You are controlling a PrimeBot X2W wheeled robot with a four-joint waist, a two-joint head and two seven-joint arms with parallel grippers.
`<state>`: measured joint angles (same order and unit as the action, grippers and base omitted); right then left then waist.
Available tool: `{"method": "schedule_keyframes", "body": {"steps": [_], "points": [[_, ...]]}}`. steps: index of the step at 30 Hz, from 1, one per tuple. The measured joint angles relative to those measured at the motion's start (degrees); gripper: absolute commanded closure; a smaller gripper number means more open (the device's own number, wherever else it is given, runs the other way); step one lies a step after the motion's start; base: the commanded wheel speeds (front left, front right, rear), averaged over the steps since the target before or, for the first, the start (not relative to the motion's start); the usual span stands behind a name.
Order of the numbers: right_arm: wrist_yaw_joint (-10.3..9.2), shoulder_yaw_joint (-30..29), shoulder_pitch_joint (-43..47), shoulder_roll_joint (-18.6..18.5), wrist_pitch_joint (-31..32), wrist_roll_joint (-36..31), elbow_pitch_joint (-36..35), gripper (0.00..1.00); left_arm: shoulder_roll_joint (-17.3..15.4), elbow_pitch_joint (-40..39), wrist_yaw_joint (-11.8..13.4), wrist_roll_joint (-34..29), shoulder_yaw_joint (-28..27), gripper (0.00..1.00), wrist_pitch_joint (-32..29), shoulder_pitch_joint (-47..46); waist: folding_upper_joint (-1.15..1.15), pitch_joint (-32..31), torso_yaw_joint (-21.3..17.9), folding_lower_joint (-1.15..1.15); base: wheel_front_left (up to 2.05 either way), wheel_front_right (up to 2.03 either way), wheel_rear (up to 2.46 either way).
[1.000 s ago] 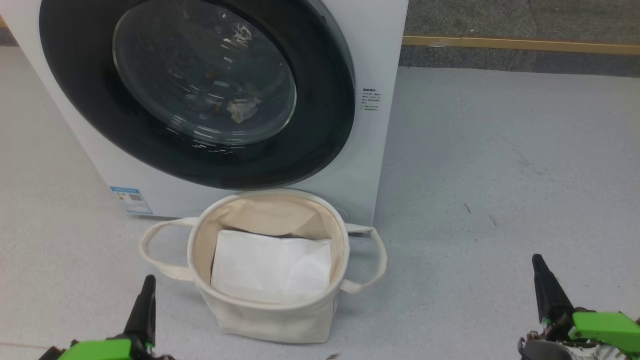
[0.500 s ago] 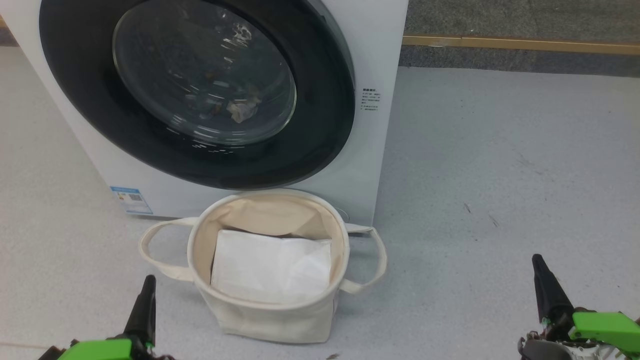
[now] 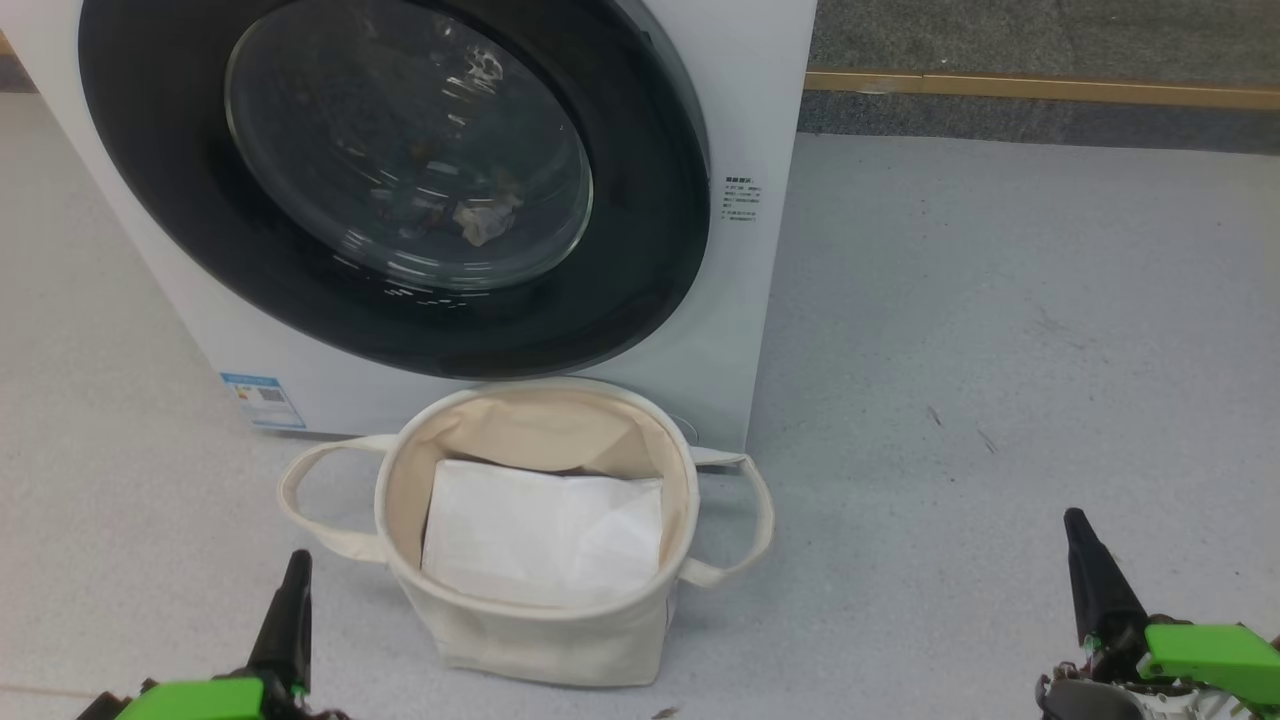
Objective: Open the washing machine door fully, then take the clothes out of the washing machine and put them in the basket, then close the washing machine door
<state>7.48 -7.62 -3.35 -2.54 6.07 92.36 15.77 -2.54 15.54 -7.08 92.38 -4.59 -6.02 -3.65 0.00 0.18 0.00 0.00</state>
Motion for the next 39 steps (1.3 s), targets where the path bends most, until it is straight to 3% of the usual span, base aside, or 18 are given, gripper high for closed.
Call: {"method": "schedule_keyframes", "body": {"steps": [21,22,27,33,39], "points": [[0.00,0.00,0.00,0.01,0.00,0.00,0.01,1.00,0.01,0.00,0.00,0.00,-0.01,1.00,-0.01,0.00,0.00,0.00,0.00,0.00,0.00,0.00,0.00],[0.00,0.00,0.00,0.01,0.00,0.00,0.01,0.00,0.01,0.00,0.00,0.00,-0.01,0.00,-0.01,0.00,0.00,0.00,0.00,0.00,0.00,0.00,0.00],[0.00,0.21,2.46,0.56,-0.10,0.01,4.32,0.00,0.54,4.26,0.08,0.00,0.22,0.00,0.08,2.55,0.00,0.00,0.00,0.00,0.00,0.00,0.00],[0.00,0.32,2.75,0.58,-0.71,0.00,4.65,0.00,0.57,4.15,0.15,-0.55,0.22,0.00,0.70,3.37,0.00,-0.15,0.07,0.12,0.00,0.00,0.00],[0.00,0.40,2.44,0.58,-1.69,-1.44,4.33,0.00,0.57,3.04,0.75,-2.00,-0.10,0.00,1.91,3.35,0.00,0.02,0.11,0.02,0.00,0.00,0.00]]}}
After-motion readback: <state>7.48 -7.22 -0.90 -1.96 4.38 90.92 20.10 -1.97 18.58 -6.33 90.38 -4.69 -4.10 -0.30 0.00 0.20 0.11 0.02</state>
